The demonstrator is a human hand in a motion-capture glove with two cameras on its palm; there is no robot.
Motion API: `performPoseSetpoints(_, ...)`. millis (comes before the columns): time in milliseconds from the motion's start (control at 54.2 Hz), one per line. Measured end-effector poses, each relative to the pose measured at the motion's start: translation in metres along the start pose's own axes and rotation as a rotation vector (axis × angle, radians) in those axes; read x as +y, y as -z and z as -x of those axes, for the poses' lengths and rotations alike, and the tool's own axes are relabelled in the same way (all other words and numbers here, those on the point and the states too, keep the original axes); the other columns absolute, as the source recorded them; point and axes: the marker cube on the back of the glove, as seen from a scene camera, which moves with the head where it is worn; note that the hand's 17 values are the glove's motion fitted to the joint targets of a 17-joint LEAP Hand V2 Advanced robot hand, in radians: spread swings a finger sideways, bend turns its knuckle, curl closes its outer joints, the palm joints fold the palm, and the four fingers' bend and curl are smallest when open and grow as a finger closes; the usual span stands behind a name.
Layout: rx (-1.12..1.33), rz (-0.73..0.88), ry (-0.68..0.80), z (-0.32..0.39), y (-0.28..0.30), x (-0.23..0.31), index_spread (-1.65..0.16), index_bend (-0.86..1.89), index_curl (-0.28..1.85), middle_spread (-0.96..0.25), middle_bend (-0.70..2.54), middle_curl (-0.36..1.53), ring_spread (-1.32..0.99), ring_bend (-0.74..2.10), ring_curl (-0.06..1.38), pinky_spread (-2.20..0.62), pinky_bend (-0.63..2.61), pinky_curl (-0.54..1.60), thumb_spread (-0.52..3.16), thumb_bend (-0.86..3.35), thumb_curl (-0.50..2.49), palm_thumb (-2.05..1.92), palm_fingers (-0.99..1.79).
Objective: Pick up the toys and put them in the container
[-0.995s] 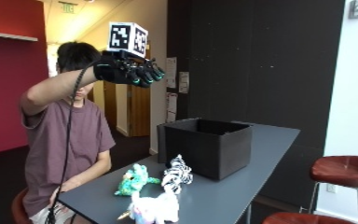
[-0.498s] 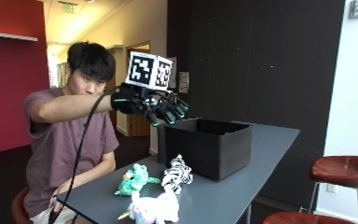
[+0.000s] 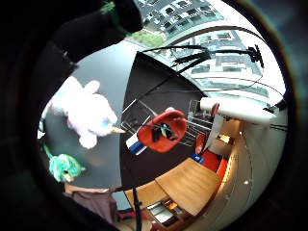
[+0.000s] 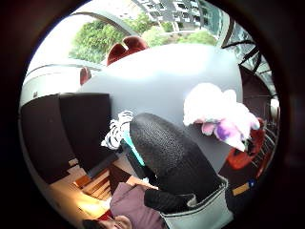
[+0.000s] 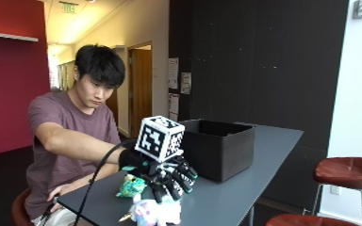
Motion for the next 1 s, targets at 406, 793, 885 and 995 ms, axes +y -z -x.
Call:
performPoseSetpoints(406,0.01,0.039,0.055,0.012,-0.107,-0.001,-0.16,0.08,0.07,-0.02,0.28,0.34,-0.03,0.78,0.31,0.01,1.08,0.37,1.09,-0.03,0.17,-0.03,0.1)
performPoseSetpoints(793,-0.108,0.048,0.144,0.033,-0.11,0.011,-0.22,0.22,0.12,-0.28,0.78,0.56,-0.28,1.28,0.47,-0.33,1.01,0.36,1.17,0.18,0.38,0.45,1.14)
performPoseSetpoints(885,-0.172,0.114,0.151,0.043,-0.104,0.019,-0.25,0.33,0.16,-0.28,0.88,0.62,-0.29,1.3,0.5,-0.35,1.01,0.39,1.06,0.17,0.44,0.51,1.2)
performPoseSetpoints(995,-0.193,0.178,0.174,0.063,-0.08,0.037,-0.28,0.6,0.24,-0.25,1.02,0.69,-0.3,1.27,0.51,-0.36,0.99,0.41,0.92,0.14,0.51,0.53,1.27)
